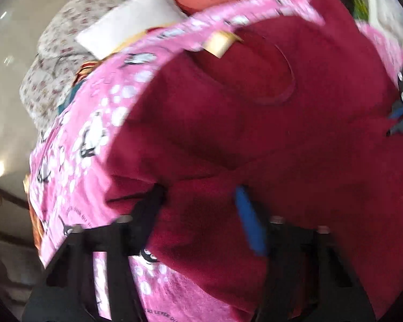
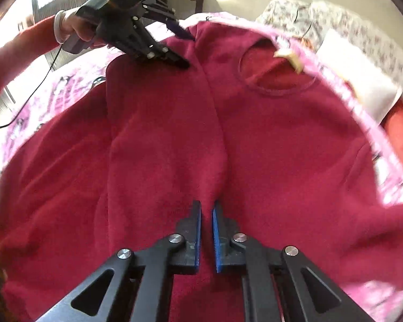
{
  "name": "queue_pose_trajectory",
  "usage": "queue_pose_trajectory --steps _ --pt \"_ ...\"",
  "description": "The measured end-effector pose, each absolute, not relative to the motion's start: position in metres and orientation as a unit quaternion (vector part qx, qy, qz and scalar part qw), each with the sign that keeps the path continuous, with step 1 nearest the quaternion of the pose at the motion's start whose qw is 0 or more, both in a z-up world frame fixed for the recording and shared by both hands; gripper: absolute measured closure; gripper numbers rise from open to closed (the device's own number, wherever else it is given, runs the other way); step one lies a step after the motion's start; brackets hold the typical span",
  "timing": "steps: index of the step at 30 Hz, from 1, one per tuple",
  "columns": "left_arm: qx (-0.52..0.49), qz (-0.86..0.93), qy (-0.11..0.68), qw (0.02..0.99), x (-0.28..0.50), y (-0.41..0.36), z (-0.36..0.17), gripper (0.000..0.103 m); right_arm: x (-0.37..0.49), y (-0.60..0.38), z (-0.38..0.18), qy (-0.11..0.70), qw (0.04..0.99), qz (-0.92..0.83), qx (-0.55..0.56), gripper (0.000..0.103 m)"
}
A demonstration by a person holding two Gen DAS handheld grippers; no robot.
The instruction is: Fold small clothes
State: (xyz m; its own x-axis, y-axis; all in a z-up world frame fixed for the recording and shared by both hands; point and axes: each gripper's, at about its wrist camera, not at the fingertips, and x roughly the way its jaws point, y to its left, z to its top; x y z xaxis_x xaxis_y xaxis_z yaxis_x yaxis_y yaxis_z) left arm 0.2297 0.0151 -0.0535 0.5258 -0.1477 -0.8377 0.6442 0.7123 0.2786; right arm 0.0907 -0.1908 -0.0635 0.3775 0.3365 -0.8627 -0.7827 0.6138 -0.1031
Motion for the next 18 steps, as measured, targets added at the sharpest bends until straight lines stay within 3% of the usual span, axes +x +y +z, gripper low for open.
queue_pose_trajectory --steps 2,9,12,17,18 --pt "0.257 -0.239 0.424 0.835 0.234 0.024 -0.042 0.083 0.093 -0.191 -0.044 0.402 0.806 0.334 -0.277 0.097" --pt "0.221 -0.237 0.393 0.861 0.228 0.030 -0.021 0.088 0.130 -0.217 0.020 0.333 0.876 0.240 -0.252 0.097" --pt "0.197 -0.226 0.373 0.878 0.228 0.032 -0.011 0.089 0.154 -0.220 0.015 0.335 0.888 0.182 -0.256 0.097" --pt "0.169 -0.176 0.372 0.895 0.244 0.037 -0.013 0.089 0.196 -0.215 -0.031 0.411 0.867 0.162 -0.231 0.096" --pt "0.165 -0.175 0.371 0.897 0.242 0.039 -0.012 0.089 0.196 -0.212 -0.033 0.407 0.868 0.151 -0.241 0.089"
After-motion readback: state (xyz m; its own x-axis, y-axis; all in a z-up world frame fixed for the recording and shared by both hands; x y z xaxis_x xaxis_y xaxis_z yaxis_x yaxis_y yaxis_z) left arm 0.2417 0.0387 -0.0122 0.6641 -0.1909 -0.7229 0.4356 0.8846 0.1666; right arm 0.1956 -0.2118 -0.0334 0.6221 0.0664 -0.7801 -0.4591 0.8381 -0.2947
